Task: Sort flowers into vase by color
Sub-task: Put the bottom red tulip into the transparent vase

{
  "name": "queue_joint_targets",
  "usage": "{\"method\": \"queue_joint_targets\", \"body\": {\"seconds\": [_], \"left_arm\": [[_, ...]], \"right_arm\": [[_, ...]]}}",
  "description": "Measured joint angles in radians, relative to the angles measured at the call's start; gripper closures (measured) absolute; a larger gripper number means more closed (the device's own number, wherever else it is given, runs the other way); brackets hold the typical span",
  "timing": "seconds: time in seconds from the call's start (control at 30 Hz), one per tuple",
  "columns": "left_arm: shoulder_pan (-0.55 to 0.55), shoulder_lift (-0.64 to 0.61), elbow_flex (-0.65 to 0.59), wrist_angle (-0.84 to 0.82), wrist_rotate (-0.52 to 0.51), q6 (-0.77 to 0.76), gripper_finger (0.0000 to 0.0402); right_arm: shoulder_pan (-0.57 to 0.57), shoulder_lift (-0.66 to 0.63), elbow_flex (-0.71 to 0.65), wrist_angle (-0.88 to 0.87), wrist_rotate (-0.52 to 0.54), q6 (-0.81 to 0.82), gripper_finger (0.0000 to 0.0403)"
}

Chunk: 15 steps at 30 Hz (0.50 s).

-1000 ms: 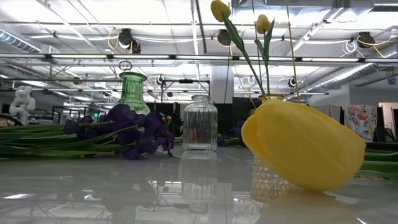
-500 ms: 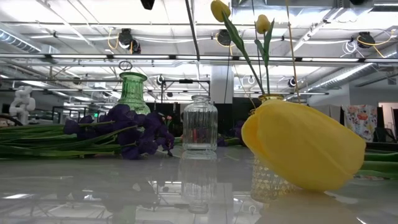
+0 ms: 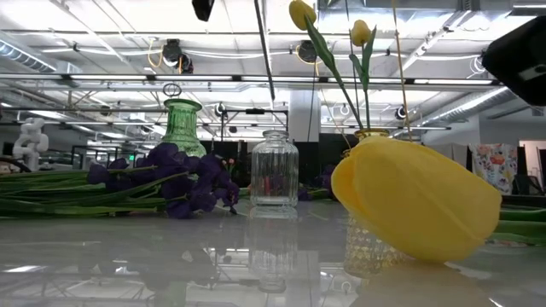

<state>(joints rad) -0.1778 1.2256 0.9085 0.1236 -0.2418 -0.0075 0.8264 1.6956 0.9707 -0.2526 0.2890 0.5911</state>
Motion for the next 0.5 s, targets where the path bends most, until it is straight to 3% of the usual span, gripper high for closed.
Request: {"method": "queue_joint_targets", "body": {"seconds": [0.5], "left_arm": [[0.073, 0.108, 0.0, 0.008, -0.01, -0.013, 0.0391]], "right_arm": [[0.0, -0.001, 0.0, 0.006, -0.003, 0.008, 0.0187]]}}
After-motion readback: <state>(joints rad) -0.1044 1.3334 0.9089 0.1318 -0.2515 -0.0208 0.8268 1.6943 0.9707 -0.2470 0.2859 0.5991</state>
